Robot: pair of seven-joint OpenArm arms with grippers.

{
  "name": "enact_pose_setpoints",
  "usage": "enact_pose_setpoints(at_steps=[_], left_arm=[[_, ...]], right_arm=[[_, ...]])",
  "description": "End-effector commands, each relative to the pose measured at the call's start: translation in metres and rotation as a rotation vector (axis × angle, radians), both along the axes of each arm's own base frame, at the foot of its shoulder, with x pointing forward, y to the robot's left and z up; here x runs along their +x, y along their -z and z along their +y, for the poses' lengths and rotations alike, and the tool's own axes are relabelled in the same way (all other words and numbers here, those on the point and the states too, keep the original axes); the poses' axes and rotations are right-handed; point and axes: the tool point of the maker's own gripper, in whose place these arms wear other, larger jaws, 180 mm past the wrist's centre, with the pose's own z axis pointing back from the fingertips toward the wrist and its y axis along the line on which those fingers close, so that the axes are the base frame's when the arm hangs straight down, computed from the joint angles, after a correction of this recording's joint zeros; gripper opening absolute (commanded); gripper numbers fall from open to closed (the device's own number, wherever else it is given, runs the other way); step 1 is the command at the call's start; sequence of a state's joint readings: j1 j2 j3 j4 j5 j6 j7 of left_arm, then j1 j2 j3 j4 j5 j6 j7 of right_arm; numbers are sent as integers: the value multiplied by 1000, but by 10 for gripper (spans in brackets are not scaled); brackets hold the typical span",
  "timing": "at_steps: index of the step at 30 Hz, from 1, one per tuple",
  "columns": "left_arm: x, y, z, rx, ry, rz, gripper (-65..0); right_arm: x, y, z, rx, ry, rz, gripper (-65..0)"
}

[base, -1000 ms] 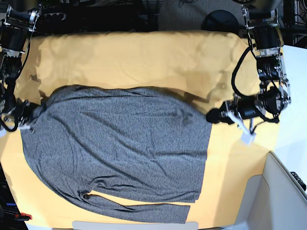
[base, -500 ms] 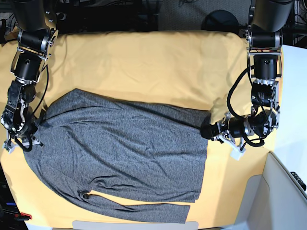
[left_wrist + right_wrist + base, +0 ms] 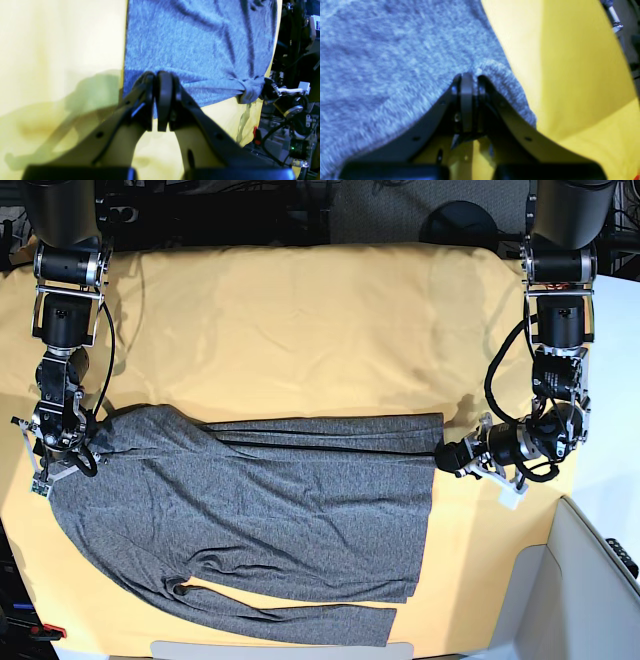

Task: Fold the T-shirt properly
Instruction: 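Lower the shirt shoulders onto the table and open both grippers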

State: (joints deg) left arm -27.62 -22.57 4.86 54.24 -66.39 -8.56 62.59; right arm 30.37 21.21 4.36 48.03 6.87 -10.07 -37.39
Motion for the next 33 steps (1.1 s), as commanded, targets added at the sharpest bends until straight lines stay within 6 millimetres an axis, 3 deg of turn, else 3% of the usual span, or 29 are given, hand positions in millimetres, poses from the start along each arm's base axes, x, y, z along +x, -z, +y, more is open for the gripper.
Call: enact_pose_setpoints(at_steps=[1, 9, 19, 24, 30, 32, 33], left_arm=[[16, -21, 10, 3, -25, -67, -649], [18, -22, 13, 3, -38, -72, -649], [18, -25, 19, 22, -38, -79, -649], [18, -25, 20, 21, -39, -78, -649], [18, -25, 19, 22, -39, -78, -634], [18, -25, 19, 22, -39, -78, -600], [18, -25, 19, 22, -39, -78, -571]], right_arm=[[11, -27, -16, -63, 9, -55, -650], [10, -39, -29, -109, 12, -58, -650], [27, -85, -14, -159, -42, -184, -650], [29, -83, -10, -154, -45, -187, -650], [35, -74, 11, -141, -86, -172, -650], [40, -71, 23, -161, -135, -151, -614], [41, -69, 28, -170, -154, -142, -566]])
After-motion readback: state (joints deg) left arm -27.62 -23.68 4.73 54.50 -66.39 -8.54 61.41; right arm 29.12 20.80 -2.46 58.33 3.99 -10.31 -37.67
